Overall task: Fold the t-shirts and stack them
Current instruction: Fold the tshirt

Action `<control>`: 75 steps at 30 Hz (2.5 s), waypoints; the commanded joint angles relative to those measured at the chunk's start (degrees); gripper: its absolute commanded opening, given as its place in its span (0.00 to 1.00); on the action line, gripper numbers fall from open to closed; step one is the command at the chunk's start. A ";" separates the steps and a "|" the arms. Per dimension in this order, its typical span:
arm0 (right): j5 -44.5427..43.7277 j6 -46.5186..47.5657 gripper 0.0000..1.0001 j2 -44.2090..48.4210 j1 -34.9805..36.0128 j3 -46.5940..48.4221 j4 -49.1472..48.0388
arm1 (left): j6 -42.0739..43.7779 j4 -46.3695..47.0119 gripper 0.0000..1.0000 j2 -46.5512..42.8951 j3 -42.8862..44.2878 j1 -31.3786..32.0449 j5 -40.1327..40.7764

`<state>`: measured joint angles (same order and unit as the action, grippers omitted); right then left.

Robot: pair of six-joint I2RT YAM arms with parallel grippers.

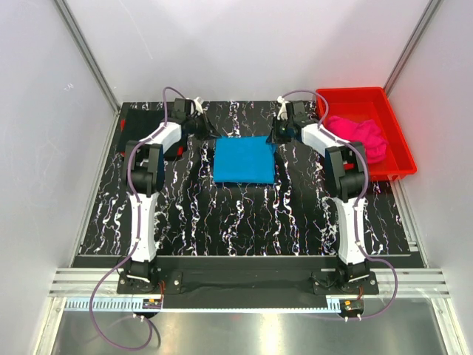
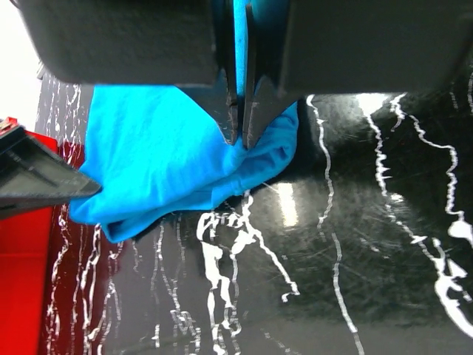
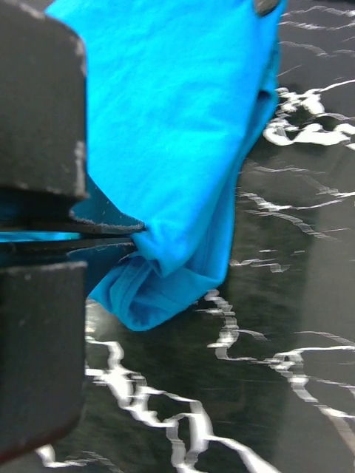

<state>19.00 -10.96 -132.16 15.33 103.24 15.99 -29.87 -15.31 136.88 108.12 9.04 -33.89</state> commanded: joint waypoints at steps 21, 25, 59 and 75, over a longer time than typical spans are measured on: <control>-13.64 -12.33 0.35 14.64 -1.71 -23.87 -23.10 | -5.65 9.87 0.42 2.87 8.95 2.21 -3.21; -12.33 -12.16 0.62 18.42 -2.24 -24.75 -22.15 | -2.48 5.48 0.51 0.24 9.48 1.34 0.13; 23.88 -11.53 0.54 2.95 -10.06 -21.24 -19.16 | -6.42 -5.08 0.60 -26.66 -33.48 7.84 17.45; 28.62 -19.52 0.13 10.44 -8.84 -16.85 -13.94 | -4.85 -0.43 0.65 -33.10 -30.34 8.27 16.59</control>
<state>43.51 -27.53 -121.80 5.17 83.42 4.89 -35.83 -22.59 103.63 74.06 17.08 -11.57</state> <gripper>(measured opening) 0.131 0.647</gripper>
